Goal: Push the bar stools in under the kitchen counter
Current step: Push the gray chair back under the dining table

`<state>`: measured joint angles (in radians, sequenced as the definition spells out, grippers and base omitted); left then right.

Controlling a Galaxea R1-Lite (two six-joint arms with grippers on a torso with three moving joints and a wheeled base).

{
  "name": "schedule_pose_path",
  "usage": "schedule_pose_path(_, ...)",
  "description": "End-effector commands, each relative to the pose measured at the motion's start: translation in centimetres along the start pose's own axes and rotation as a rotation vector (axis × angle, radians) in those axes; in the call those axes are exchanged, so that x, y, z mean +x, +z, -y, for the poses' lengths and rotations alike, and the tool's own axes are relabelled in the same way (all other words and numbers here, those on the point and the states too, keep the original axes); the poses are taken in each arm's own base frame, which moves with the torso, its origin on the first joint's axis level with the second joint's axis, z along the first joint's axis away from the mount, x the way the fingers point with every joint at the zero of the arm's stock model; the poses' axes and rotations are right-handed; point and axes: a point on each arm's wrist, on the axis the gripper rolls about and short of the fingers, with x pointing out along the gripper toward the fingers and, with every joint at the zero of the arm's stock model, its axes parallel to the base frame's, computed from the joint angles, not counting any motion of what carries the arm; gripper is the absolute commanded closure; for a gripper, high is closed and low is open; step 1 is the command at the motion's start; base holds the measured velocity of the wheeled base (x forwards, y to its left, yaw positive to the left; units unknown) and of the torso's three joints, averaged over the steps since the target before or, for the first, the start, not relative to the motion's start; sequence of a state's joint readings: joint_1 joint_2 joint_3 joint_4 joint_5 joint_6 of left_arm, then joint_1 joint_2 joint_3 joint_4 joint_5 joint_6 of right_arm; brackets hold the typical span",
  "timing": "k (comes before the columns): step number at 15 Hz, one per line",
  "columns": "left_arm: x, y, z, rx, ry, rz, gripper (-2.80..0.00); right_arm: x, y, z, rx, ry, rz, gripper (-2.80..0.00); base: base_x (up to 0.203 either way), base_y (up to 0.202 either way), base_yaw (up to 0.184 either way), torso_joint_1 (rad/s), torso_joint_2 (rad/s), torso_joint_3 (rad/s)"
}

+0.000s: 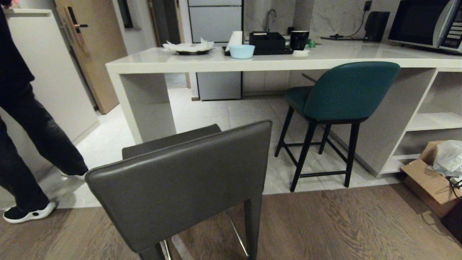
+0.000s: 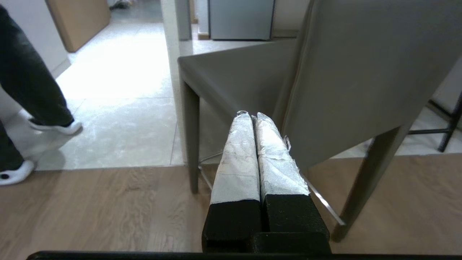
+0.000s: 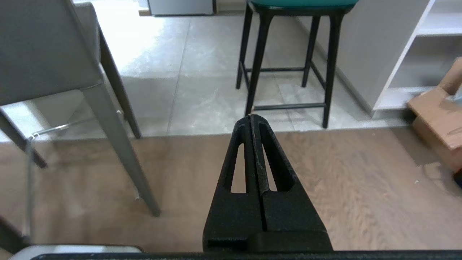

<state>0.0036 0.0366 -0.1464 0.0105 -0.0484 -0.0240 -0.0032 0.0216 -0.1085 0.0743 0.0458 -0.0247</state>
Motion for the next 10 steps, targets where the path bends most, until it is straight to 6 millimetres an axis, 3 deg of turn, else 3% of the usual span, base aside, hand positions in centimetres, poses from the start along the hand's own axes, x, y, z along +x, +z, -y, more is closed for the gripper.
schedule_pose_path(1, 1.2, 1.8, 0.0, -0.011, 0.006, -0.08, 0.0, 1.1, 3.1, 0.1, 0.033, 0.016, -0.057, 0.0, 0.0, 0.0, 0.0, 0.0, 0.0, 0.0)
schedule_pose_path(3, 3.1, 2.7, 0.0, -0.027, 0.025, -0.115, 0.0, 3.9, 5.8, 0.3, 0.057, 0.023, -0.11, 0.0, 0.0, 0.0, 0.0, 0.0, 0.0, 0.0)
schedule_pose_path(5, 5.8, 3.3, -0.3, -0.042, 0.03, -0.167, 0.0, 8.5, 8.0, 0.5, 0.062, 0.03, -0.141, 0.0, 0.0, 0.0, 0.0, 0.0, 0.0, 0.0)
schedule_pose_path(10, 13.6, 4.1, -0.9, -0.113, 0.074, -0.255, 0.0, 22.2, 9.3, -0.6, 0.057, 0.122, -0.156, 0.0, 0.0, 0.0, 0.0, 0.0, 0.0, 0.0)
